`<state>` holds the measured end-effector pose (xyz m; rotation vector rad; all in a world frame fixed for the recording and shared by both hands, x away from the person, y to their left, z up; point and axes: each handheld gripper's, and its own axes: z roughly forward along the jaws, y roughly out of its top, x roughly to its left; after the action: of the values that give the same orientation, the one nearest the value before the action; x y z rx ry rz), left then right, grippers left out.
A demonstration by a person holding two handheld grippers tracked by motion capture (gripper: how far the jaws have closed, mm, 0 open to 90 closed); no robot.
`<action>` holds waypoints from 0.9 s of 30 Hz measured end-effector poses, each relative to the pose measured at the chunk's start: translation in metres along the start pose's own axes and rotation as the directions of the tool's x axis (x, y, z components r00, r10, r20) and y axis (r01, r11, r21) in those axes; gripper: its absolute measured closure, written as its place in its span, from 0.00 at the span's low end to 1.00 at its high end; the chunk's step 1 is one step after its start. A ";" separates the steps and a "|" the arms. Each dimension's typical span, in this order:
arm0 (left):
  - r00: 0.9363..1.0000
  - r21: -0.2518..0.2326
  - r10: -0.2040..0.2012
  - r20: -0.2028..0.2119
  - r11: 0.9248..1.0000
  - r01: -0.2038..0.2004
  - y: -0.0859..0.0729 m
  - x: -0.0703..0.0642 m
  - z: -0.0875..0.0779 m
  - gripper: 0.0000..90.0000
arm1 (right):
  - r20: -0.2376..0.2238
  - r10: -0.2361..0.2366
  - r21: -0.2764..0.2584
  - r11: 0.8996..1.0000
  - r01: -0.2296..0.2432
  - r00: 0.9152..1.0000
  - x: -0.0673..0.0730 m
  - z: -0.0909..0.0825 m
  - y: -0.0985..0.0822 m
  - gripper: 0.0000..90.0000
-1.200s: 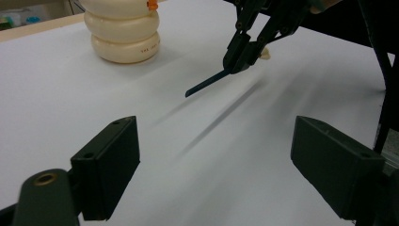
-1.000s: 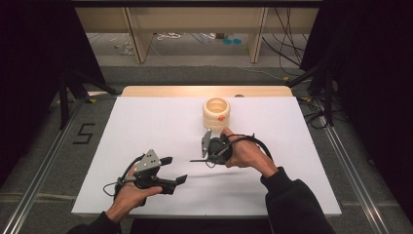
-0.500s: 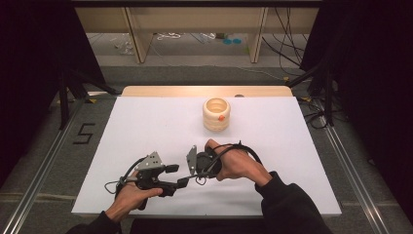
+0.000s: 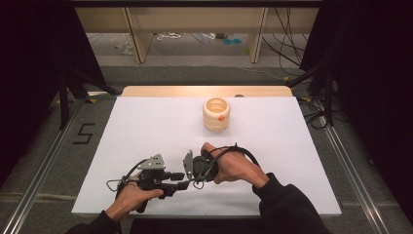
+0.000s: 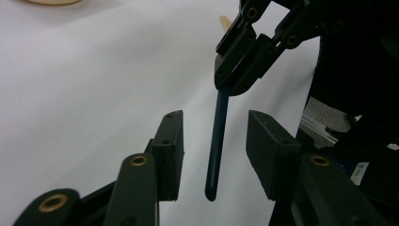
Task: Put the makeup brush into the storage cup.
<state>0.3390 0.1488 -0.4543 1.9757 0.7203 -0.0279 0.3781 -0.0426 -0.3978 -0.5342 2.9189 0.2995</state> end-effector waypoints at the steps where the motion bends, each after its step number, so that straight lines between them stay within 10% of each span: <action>1: 1.000 0.003 -0.011 0.002 1.000 0.011 -0.001 0.000 0.000 0.66 | -0.005 0.009 -0.006 1.000 -0.009 1.000 0.001 0.001 0.001 0.93; 27: 0.998 0.092 -0.044 0.049 0.995 0.039 0.000 -0.003 0.009 0.86 | -0.012 -0.070 -0.003 0.998 0.069 0.998 0.006 0.004 0.012 0.93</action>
<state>0.3392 0.1404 -0.4584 2.0391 0.7383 -0.1375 0.3684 -0.0331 -0.4006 -0.6386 2.9045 0.2922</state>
